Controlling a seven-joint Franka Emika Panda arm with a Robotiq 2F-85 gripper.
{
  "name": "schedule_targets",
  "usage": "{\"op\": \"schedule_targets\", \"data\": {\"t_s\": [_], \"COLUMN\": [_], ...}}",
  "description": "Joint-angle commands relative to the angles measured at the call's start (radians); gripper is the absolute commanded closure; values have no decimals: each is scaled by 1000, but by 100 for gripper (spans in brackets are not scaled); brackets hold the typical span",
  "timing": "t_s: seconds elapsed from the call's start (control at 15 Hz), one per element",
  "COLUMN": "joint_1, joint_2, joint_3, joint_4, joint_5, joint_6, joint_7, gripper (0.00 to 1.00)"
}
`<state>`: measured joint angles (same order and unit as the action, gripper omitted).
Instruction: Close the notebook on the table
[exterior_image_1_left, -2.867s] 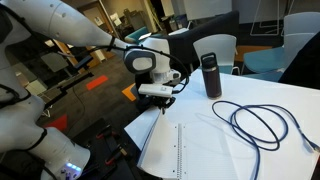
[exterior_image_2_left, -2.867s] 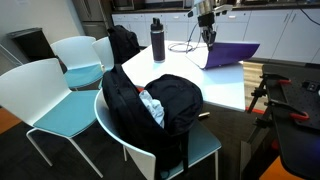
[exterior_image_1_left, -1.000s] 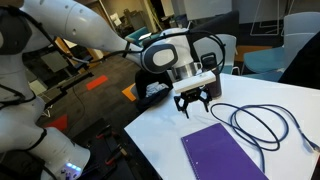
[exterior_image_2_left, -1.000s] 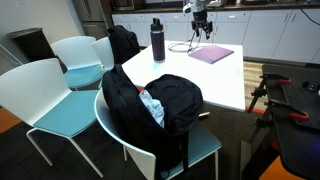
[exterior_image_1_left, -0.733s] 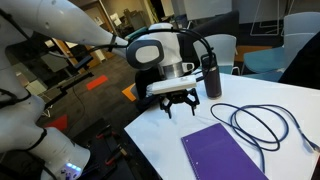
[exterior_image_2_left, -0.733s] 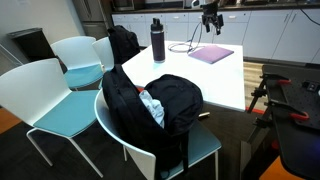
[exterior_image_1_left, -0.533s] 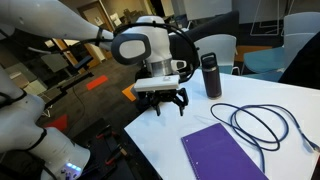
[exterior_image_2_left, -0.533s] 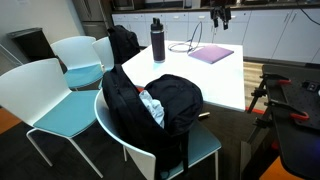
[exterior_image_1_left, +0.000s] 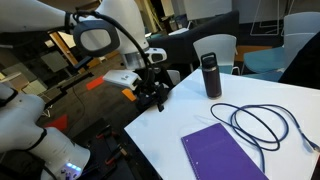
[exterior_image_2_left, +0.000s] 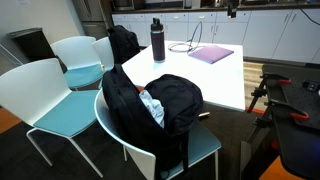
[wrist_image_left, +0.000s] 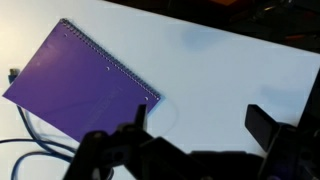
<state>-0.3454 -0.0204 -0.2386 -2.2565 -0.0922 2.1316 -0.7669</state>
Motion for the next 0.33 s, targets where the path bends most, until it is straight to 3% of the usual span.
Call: {"op": "schedule_targets", "data": {"t_s": [0.0, 0.27], "joint_1": [23, 24], "joint_2": [-18, -50], "joint_3": [-28, -38], "joint_4": [-10, -33], "joint_5": [7, 16], "joint_6": [0, 1], "joint_7": [40, 89], "gripper": [0, 0]}}
